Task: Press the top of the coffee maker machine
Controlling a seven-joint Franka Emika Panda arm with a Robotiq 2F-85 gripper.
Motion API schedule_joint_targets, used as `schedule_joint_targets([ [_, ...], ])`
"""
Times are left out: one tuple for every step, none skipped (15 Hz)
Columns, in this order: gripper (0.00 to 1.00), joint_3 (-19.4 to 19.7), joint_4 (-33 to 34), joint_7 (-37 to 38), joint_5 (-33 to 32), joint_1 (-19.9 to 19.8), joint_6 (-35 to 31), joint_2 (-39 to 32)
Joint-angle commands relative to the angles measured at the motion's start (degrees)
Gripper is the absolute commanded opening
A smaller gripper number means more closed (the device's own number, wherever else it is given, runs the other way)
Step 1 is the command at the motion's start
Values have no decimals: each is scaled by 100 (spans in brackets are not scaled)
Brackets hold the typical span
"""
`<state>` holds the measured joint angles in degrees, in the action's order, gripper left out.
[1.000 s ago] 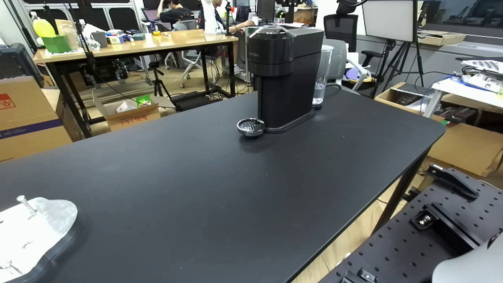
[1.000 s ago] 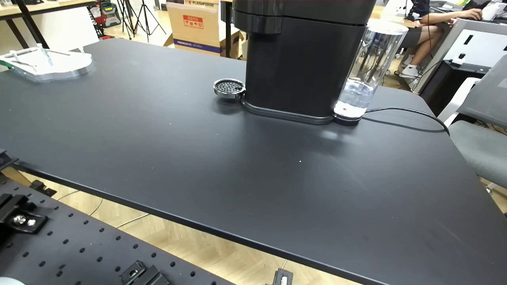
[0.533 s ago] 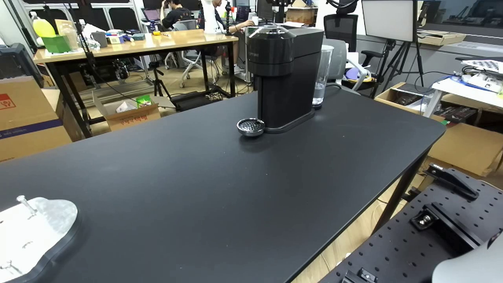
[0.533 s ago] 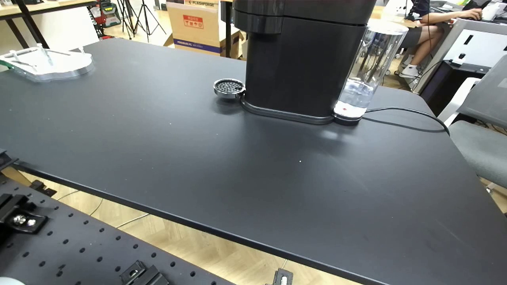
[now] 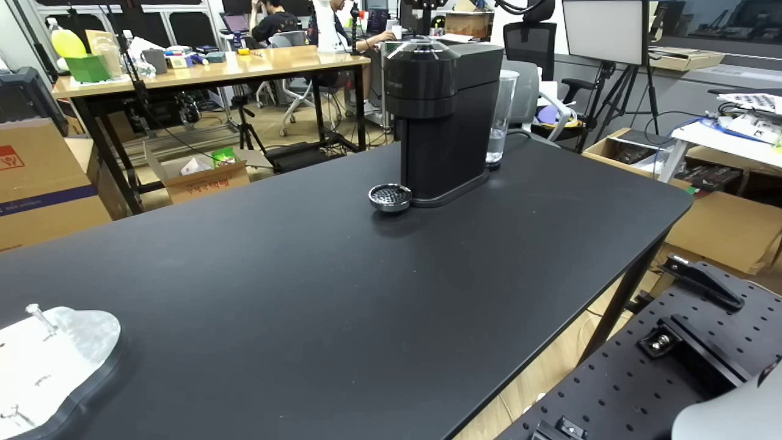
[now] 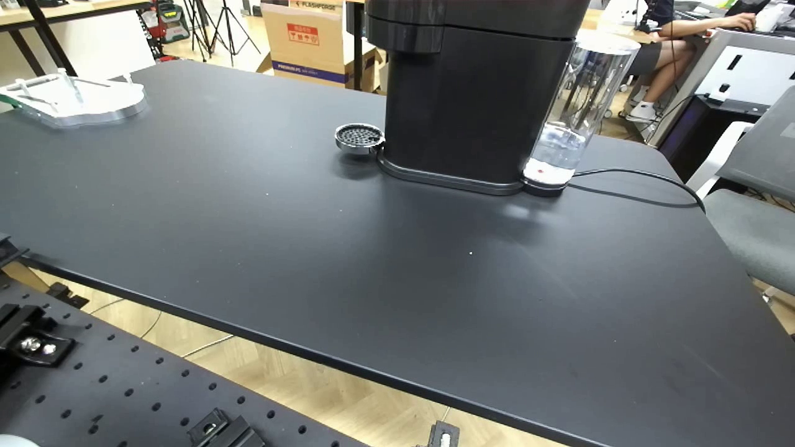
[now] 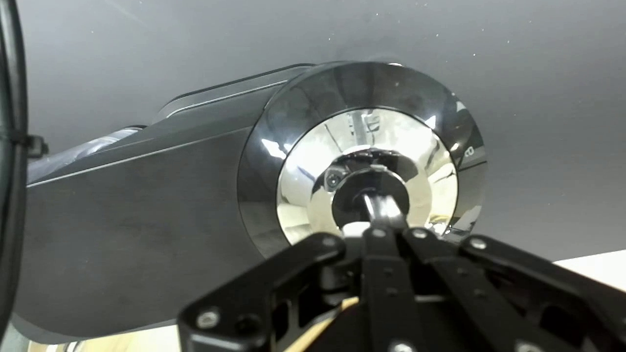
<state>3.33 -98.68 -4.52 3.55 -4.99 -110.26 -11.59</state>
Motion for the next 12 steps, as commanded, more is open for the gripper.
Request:
schedule_joint_targets([
  [0,5,218,-35,73,-31,-30,-194],
  [0,4,215,-36,68,-31,-56,-231],
  [0,1,215,-36,70,-31,-78,-278],
  [0,0,216,-31,61,-30,-107,-323],
  [0,1,239,-22,60,-29,-113,-354],
  [0,4,239,-18,50,-28,-126,-370],
  [0,6,238,-16,56,-32,-139,-381],
  [0,7,240,-21,58,-34,-142,-389],
  [0,7,246,-20,64,-36,-149,-394],
  [0,3,259,-25,71,-34,-163,-390],
  [0,-1,268,-28,74,-30,-170,-384],
  [0,-6,284,-32,67,-24,-180,-380],
])
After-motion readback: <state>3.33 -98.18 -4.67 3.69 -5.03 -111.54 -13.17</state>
